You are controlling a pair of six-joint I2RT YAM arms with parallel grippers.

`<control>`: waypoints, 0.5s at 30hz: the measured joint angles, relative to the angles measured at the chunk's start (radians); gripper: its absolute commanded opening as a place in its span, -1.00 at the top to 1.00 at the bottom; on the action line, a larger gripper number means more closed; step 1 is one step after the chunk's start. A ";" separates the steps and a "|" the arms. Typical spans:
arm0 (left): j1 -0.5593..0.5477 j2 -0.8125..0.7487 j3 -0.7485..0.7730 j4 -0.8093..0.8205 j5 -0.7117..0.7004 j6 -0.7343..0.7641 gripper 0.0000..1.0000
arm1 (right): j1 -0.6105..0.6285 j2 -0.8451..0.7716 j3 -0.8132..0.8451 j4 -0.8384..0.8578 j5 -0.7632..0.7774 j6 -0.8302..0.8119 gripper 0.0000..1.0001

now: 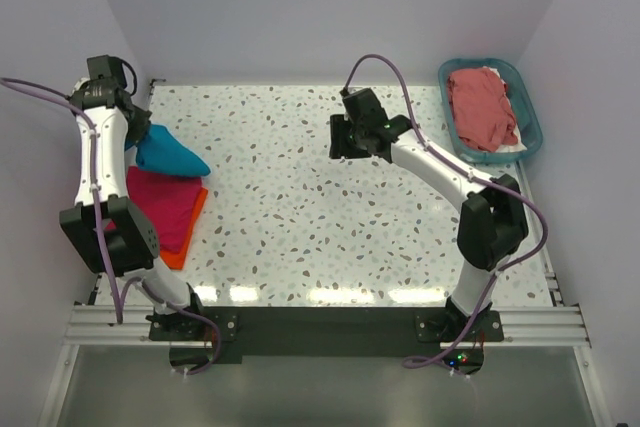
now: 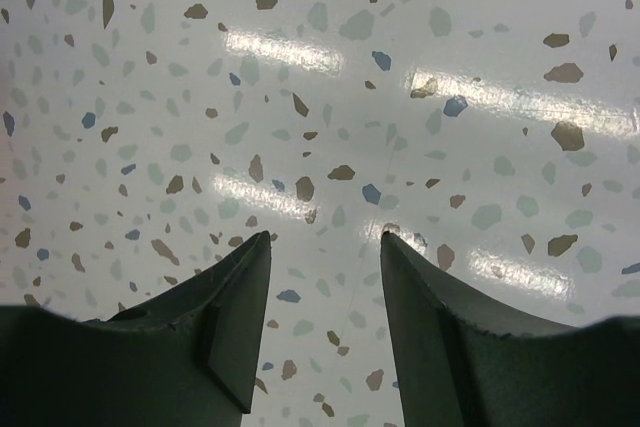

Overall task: Fold and stack the t-shirts
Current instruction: Neatly place the folded tshirt to the corner

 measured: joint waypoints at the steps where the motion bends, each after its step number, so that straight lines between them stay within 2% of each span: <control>1: 0.002 -0.011 -0.011 0.002 0.000 0.005 1.00 | 0.001 -0.001 0.000 0.000 0.000 0.000 -0.03; 10: 0.021 -0.111 -0.097 0.004 -0.022 0.014 1.00 | 0.021 -0.006 -0.011 -0.002 0.005 0.000 -0.01; 14: 0.029 -0.180 -0.207 0.016 -0.045 0.006 1.00 | 0.032 -0.025 -0.031 -0.002 0.008 0.002 -0.01; 15: 0.033 -0.207 -0.256 0.020 -0.053 0.004 0.68 | 0.037 -0.030 -0.036 -0.001 0.008 0.002 -0.01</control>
